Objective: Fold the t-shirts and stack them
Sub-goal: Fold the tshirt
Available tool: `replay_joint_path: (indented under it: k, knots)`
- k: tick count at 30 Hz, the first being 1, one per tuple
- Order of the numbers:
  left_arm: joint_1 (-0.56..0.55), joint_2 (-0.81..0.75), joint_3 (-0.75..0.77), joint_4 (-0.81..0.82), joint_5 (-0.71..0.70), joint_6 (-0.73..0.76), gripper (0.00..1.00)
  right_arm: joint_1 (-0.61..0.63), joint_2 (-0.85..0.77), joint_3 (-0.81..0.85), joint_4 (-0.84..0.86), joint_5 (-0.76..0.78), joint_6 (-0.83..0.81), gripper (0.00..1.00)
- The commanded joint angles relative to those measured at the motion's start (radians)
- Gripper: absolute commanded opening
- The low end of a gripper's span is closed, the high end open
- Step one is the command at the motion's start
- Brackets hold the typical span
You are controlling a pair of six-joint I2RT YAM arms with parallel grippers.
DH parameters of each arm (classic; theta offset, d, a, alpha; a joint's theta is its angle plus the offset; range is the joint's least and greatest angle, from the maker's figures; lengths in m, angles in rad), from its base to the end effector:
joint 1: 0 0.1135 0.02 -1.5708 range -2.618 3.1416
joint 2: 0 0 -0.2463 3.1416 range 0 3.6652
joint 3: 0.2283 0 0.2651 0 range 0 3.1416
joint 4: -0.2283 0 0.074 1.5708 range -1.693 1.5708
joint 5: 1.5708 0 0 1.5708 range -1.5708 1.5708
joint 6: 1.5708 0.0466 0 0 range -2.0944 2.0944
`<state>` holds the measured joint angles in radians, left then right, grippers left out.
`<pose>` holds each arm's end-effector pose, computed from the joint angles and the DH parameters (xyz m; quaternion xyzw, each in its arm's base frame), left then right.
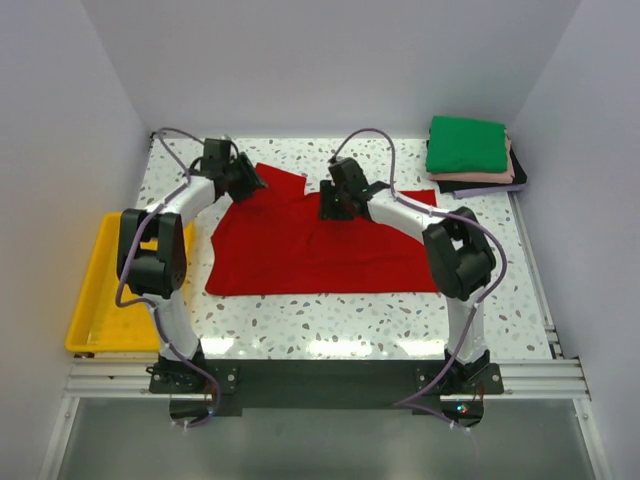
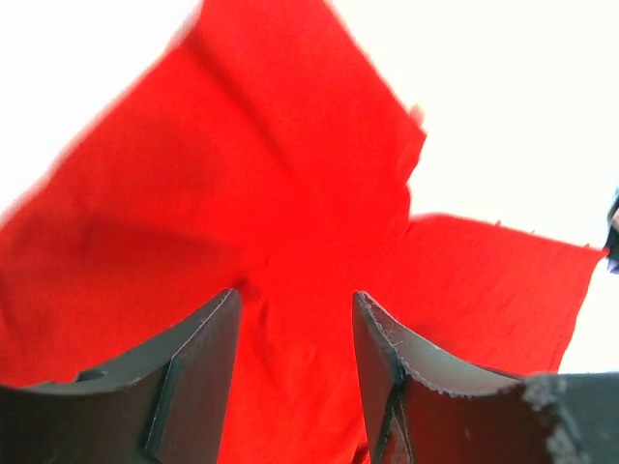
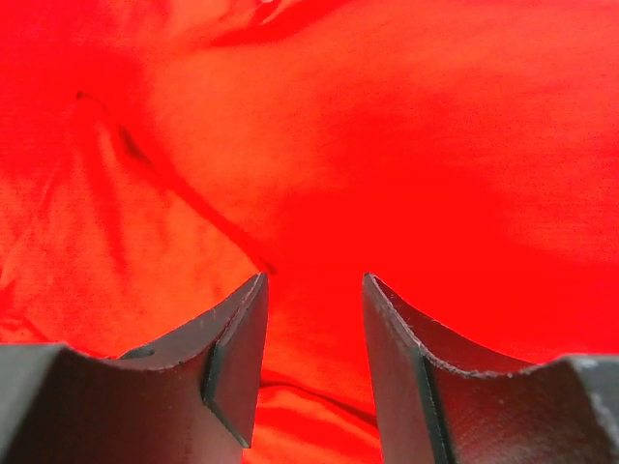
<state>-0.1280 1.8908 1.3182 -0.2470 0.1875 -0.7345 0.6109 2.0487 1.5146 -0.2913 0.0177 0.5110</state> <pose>0.4242 -0.0634 0.1703 -0.2438 0.8942 -0.2318 0.2954 0.3837 0.2677 0.1638 -0.0433 0.9303 0.1867 0.3127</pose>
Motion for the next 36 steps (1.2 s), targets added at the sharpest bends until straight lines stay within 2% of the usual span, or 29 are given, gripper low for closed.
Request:
replay_joint_path:
  k: [1, 3, 10, 14, 20, 26, 34, 36]
  knots:
    - [0.019, 0.051, 0.174, 0.052, -0.026, 0.067, 0.55, -0.075, -0.117, -0.016, -0.006, 0.022, -0.020, 0.47]
    - [0.019, 0.123, 0.251, 0.022, -0.062, 0.116, 0.55, -0.117, -0.131, -0.033, -0.003, 0.005, -0.028, 0.48]
    - [0.019, 0.382, 0.678, -0.112, -0.184, 0.285, 0.54, -0.206, -0.166, -0.050, -0.008, -0.016, -0.068, 0.48]
    - [0.019, 0.490, 0.817, -0.153, -0.249, 0.372, 0.54, -0.235, -0.186, -0.042, -0.019, -0.038, -0.091, 0.48]
    - [0.019, 0.553, 0.820, -0.117, -0.235, 0.441, 0.59, -0.264, -0.232, -0.045, -0.023, -0.056, -0.100, 0.49]
    - [0.018, 0.603, 0.809, -0.089, -0.192, 0.431, 0.60, -0.273, -0.257, -0.056, -0.019, -0.062, -0.101, 0.49]
    - [-0.010, 0.610, 0.777, -0.061, -0.129, 0.437, 0.55, -0.289, -0.268, -0.079, -0.008, -0.067, -0.097, 0.49]
    - [-0.019, 0.607, 0.773, -0.060, -0.128, 0.440, 0.50, -0.293, -0.271, -0.083, -0.008, -0.065, -0.098, 0.48]
